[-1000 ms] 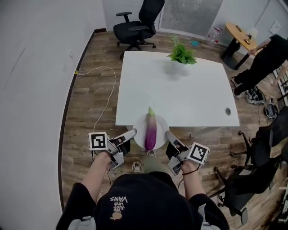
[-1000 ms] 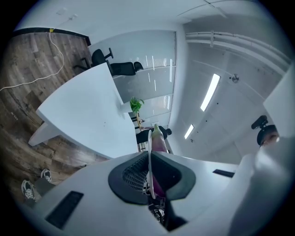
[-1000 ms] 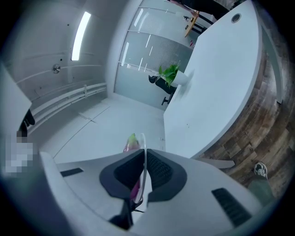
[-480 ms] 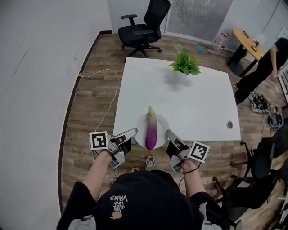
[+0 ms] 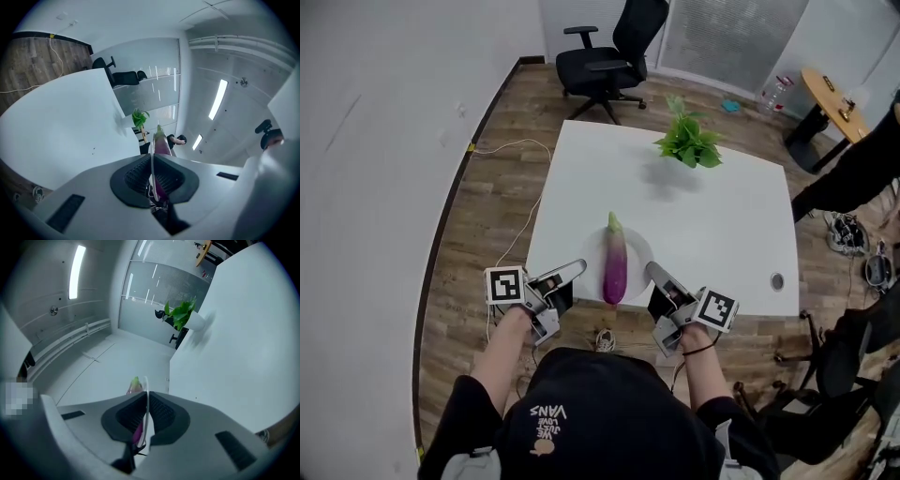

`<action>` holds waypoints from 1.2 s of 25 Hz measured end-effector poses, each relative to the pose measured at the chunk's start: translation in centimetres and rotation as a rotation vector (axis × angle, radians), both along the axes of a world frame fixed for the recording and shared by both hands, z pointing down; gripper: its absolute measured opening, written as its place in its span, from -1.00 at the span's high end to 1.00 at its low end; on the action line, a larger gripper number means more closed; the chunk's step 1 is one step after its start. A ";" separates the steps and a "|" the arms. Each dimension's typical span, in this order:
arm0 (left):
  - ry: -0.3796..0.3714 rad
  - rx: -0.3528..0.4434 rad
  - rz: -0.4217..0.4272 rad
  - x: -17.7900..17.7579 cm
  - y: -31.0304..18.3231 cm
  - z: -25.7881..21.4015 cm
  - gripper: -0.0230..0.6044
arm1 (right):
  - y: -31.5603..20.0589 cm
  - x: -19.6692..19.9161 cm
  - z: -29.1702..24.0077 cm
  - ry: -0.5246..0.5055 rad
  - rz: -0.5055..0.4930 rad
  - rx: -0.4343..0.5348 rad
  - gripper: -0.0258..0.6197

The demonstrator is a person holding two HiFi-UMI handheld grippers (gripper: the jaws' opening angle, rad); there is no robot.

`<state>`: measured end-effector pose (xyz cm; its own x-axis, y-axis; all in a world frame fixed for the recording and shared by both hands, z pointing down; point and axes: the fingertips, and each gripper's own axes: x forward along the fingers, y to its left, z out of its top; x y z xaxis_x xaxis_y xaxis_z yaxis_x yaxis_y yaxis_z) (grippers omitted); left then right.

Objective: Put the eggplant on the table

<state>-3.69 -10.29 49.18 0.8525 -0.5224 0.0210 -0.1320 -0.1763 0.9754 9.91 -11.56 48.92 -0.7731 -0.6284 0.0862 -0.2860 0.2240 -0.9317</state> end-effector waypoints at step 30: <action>-0.061 -0.004 0.094 -2.1 -15.4 5.0 0.85 | -14.0 -2.0 5.8 0.038 0.101 -0.068 0.83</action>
